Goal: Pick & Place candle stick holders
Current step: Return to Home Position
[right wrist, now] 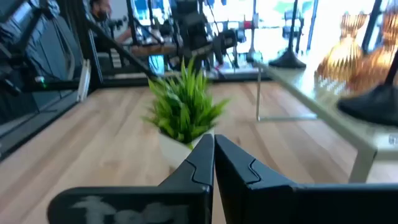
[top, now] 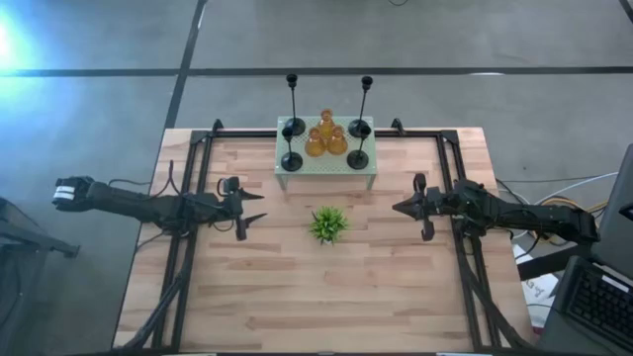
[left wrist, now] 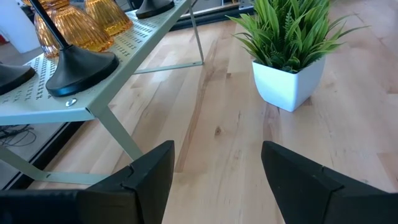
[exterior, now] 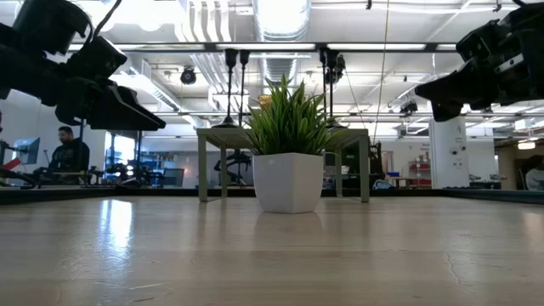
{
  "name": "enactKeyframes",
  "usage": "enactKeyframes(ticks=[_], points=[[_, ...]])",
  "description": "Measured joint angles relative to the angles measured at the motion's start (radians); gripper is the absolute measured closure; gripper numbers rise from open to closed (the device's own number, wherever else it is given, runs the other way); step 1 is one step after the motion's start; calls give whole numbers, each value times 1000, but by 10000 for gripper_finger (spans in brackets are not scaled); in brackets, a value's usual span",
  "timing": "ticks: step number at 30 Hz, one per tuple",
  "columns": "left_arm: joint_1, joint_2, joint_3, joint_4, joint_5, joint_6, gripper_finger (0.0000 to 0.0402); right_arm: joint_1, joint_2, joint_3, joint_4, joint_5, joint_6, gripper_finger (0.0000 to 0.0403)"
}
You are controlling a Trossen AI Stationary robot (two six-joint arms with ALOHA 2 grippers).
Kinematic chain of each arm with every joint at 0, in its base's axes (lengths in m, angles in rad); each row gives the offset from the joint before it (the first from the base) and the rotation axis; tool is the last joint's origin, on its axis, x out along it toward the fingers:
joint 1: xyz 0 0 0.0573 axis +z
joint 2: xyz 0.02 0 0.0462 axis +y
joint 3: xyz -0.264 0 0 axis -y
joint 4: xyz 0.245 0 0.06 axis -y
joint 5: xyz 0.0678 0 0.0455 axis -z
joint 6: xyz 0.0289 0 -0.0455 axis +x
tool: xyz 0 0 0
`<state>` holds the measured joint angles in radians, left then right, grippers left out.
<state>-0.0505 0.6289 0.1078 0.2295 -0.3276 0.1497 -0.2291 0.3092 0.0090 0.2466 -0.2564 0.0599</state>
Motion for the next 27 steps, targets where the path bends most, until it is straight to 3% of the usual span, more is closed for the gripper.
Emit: enactKeyframes(ticks=[9,27], points=[[0,0,0,0,0,0,156,0,-13,0,-204,23,73,394],[0,0,0,-2,0,0,156,-15,-184,0,-200,23,69,394]])
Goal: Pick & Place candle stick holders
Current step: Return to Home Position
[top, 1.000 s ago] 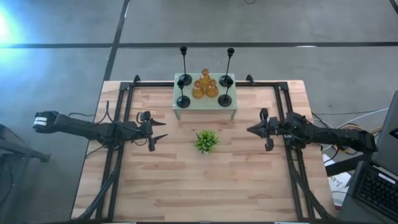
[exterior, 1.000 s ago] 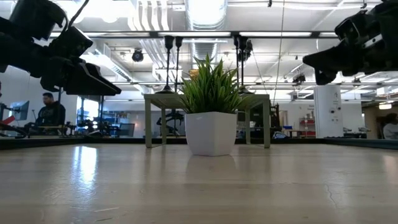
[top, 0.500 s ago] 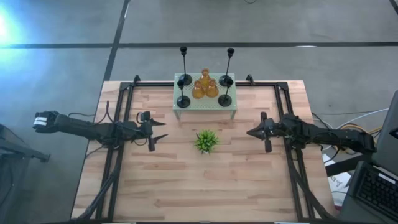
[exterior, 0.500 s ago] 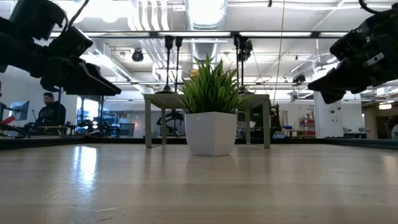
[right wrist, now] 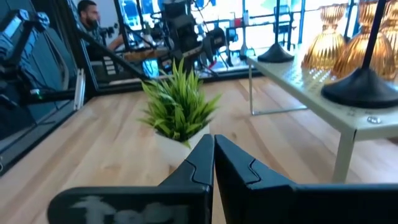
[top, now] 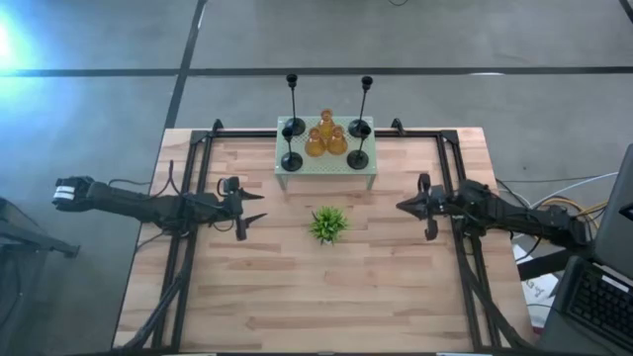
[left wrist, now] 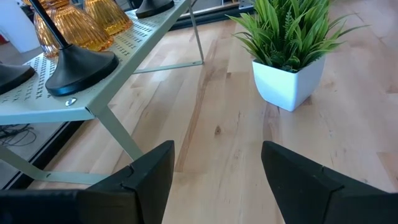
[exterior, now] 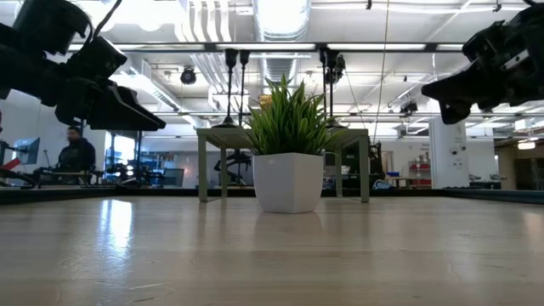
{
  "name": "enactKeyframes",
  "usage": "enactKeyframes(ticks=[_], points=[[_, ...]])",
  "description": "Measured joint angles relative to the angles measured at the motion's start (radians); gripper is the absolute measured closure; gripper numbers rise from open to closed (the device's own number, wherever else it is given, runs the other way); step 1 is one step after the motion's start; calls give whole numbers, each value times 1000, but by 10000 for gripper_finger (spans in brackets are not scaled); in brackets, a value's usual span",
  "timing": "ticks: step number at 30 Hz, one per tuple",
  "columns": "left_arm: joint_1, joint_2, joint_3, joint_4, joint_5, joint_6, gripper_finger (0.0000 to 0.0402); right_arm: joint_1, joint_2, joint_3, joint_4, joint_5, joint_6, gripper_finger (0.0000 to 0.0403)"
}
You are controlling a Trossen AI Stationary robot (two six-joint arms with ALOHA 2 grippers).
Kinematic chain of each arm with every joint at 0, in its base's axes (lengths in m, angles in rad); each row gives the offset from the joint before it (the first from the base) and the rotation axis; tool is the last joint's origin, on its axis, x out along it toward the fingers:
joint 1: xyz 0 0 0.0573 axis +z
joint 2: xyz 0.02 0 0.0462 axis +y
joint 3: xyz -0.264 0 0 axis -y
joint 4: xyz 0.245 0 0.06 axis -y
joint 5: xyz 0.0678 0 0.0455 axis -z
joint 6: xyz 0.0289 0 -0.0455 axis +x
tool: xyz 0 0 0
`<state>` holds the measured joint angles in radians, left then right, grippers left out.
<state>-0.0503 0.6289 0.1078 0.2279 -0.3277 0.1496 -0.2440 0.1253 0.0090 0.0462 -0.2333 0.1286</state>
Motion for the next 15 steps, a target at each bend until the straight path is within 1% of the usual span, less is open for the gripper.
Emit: enactKeyframes(ticks=[5,15], points=[[0,0,0,0,0,0,156,0,-22,0,1,0,0,394],[0,0,0,0,0,0,156,2,22,0,0,-1,2,394]])
